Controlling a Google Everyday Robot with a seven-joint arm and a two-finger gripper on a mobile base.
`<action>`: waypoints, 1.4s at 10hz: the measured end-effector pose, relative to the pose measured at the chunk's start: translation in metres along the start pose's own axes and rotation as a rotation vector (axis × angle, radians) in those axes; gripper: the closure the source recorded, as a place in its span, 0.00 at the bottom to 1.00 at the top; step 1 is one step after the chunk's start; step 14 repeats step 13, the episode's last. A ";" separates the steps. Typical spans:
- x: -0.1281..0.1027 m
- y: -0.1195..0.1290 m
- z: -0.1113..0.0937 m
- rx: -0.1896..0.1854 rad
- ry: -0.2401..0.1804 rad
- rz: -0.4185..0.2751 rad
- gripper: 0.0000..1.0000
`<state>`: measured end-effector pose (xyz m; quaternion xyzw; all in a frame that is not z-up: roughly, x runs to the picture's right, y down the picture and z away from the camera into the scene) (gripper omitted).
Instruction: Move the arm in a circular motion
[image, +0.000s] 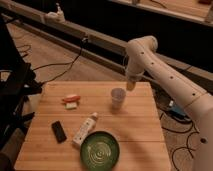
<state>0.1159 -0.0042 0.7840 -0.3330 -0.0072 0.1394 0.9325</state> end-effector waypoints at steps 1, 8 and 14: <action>-0.029 0.006 0.007 -0.023 -0.042 -0.049 1.00; -0.008 0.118 0.023 -0.224 -0.131 0.022 1.00; 0.085 0.078 -0.012 -0.083 -0.011 0.163 1.00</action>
